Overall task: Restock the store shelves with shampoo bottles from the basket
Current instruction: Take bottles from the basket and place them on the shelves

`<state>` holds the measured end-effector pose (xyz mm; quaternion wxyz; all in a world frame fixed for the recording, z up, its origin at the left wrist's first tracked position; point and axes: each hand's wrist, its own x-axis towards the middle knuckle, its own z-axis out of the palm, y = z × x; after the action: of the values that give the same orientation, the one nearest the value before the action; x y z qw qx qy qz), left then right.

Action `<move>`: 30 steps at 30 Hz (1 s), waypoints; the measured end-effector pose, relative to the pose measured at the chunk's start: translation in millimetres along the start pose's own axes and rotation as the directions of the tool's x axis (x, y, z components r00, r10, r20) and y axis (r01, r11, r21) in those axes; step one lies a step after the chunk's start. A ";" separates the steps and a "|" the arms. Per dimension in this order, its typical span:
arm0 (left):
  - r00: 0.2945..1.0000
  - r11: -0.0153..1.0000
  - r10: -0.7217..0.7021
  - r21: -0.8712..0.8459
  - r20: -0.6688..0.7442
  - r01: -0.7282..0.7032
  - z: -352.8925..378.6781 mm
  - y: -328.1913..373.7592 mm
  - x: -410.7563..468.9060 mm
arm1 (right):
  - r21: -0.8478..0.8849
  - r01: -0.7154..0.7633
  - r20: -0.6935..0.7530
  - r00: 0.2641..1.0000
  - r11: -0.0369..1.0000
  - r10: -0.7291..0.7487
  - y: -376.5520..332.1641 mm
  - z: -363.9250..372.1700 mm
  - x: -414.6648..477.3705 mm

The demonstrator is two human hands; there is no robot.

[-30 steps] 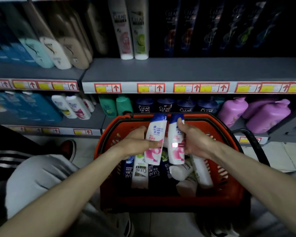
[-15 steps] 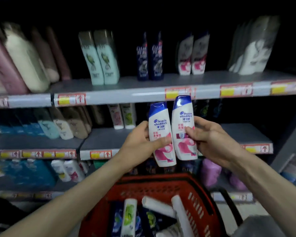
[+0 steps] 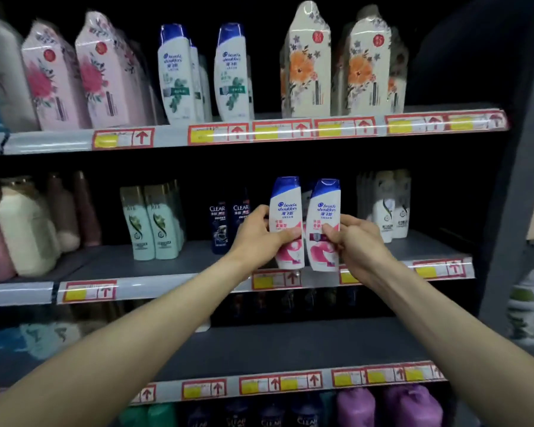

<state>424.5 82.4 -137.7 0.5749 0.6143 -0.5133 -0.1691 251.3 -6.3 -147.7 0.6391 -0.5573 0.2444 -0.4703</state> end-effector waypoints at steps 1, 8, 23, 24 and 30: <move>1.000 0.999 0.005 0.035 -0.018 -0.004 6.4 -1.3 11.5 | -0.001 -0.012 -0.030 0.999 1.000 0.012 1.4 -1.5 10.0; 0.995 0.975 -0.021 0.218 -0.100 0.042 37.7 -33.3 63.5 | -0.238 0.055 -0.123 0.989 0.970 -0.087 17.6 -8.5 69.5; 0.998 0.905 -0.061 0.421 -0.013 0.061 31.8 -62.7 71.7 | -0.778 -0.040 -0.125 0.988 0.627 -0.093 32.6 -21.5 76.5; 0.997 0.895 -0.064 0.439 -0.041 0.076 31.6 -65.0 69.9 | -0.836 -0.062 -0.148 0.982 0.545 -0.114 33.3 -21.2 72.9; 0.991 0.867 -0.054 0.486 -0.119 0.106 49.1 -70.4 67.8 | -0.884 -0.053 -0.178 0.957 0.464 -0.230 37.6 -5.6 70.5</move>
<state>444.2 -12.9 -187.5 0.4177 0.7687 -0.4836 -0.0255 289.9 -73.0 -169.6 0.1945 -0.7482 0.5070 -0.3813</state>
